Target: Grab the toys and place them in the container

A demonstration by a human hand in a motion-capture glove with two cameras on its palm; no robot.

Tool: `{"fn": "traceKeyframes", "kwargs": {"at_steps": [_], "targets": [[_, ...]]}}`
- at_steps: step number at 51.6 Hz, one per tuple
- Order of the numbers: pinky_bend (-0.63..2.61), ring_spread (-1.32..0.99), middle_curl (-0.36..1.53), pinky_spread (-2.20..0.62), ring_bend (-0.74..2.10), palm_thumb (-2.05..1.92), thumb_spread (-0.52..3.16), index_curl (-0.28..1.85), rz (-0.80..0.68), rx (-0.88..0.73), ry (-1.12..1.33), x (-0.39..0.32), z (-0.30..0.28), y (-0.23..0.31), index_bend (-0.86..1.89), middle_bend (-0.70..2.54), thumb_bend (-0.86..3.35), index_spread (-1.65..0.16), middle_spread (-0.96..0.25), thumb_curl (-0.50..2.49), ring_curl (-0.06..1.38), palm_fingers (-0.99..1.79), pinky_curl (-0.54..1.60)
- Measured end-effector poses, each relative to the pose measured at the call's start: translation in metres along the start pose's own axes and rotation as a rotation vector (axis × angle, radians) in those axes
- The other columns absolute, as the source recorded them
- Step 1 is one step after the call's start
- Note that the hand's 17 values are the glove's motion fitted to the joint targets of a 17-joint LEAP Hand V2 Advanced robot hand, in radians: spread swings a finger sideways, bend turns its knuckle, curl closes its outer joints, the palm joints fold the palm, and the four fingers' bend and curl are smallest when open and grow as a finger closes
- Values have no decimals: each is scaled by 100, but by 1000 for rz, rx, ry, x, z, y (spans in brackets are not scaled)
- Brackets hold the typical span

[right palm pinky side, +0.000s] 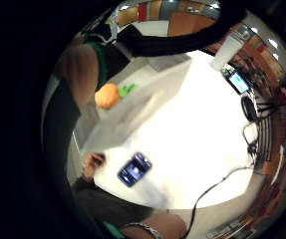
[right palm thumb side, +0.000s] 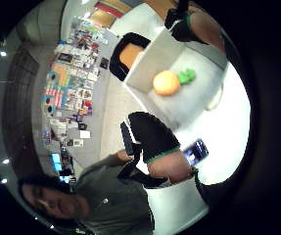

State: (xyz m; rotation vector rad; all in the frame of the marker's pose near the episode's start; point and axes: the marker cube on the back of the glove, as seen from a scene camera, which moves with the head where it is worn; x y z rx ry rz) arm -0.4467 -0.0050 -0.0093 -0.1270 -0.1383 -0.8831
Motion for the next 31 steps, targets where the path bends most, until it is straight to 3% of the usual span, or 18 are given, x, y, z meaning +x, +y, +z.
{"fn": "traceKeyframes", "kwargs": {"at_steps": [4,12,31], "targets": [[87,-18,47,2,66,-2,124,58,117,-5,-154,-2,-14,28,40,36,-3,-43,-14,36,35,13,34],[83,-17,46,2,68,-3,126,56,199,10,-114,21,-31,75,37,34,-3,-43,-13,34,35,16,33],[79,-16,44,2,65,-1,130,53,276,62,-74,51,-51,121,34,31,-2,-43,-12,31,33,20,31]]}}
